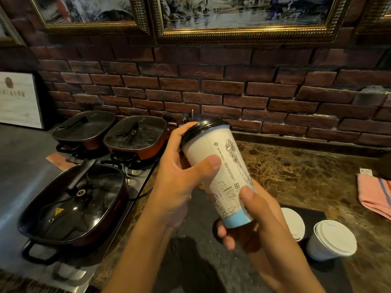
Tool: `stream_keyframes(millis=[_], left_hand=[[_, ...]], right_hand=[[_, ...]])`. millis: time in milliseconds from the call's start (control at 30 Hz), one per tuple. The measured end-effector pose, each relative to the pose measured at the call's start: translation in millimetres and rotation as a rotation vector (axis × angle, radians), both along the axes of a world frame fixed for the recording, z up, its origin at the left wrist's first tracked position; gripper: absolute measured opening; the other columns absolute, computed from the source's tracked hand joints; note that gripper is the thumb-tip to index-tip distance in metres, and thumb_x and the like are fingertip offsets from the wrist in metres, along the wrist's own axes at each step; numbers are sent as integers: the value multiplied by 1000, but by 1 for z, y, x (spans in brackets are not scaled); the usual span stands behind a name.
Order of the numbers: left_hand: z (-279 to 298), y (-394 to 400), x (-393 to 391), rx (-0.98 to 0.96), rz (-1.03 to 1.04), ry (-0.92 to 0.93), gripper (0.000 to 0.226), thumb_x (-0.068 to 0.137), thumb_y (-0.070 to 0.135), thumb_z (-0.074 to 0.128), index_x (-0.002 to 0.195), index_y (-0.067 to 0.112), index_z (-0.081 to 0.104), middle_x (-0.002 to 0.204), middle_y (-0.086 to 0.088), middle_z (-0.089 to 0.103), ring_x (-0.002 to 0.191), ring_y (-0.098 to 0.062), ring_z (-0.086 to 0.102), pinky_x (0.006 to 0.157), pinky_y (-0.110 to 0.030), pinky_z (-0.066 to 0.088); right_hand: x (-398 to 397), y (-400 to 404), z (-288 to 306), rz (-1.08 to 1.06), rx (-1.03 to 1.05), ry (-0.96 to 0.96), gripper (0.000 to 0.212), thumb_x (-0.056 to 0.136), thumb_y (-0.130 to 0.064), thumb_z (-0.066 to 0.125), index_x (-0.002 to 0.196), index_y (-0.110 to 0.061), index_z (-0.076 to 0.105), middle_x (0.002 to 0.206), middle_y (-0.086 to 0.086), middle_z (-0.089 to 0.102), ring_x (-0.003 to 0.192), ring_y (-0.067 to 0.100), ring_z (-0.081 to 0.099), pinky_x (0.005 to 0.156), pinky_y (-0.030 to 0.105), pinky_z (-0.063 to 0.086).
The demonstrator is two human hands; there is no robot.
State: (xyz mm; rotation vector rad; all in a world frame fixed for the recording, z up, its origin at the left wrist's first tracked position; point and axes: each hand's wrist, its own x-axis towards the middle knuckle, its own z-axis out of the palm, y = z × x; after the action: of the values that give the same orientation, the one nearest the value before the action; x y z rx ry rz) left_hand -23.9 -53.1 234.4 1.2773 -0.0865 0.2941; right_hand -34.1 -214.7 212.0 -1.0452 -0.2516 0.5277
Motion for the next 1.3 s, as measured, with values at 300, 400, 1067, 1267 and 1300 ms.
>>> stream_keyframes(millis=[300,400,1067,1267,1300], left_hand=[[-15,22,4,142,176,44,67,68,10,87,122,36,57,119,-3,67,106,-23,70,74,-37,60],[-27,34,7,230,218,88,66,69,12,88,120,38,55,117,3,67,104,-19,70,73,-35,61],[-156,85,48,634,292,380,108,71,19,85,153,38,17,124,19,49,120,-5,53,99,-29,48],[-206,106,46,290,25,415,83,73,30,86,141,37,40,134,14,60,124,-1,57,106,-33,47],[-212,108,44,234,14,434,71,79,34,81,139,40,43,134,13,60,123,-4,59,104,-33,49]], right_hand=[[16,18,-16,-268,-556,-358,38,92,-42,59,130,-40,53,119,-22,64,109,-3,61,84,23,54],[22,29,-17,-350,-691,-452,45,97,-34,53,140,-41,44,133,-21,51,118,-5,51,91,19,46],[97,130,-136,-148,-404,-36,25,88,-49,57,111,-46,47,114,5,69,97,16,70,78,37,54],[96,126,-180,-151,-458,-3,26,95,-39,57,118,-39,44,121,-3,60,105,7,66,90,39,56],[95,125,-187,-146,-473,0,35,89,-48,60,120,-41,44,125,-6,58,112,10,62,98,44,53]])
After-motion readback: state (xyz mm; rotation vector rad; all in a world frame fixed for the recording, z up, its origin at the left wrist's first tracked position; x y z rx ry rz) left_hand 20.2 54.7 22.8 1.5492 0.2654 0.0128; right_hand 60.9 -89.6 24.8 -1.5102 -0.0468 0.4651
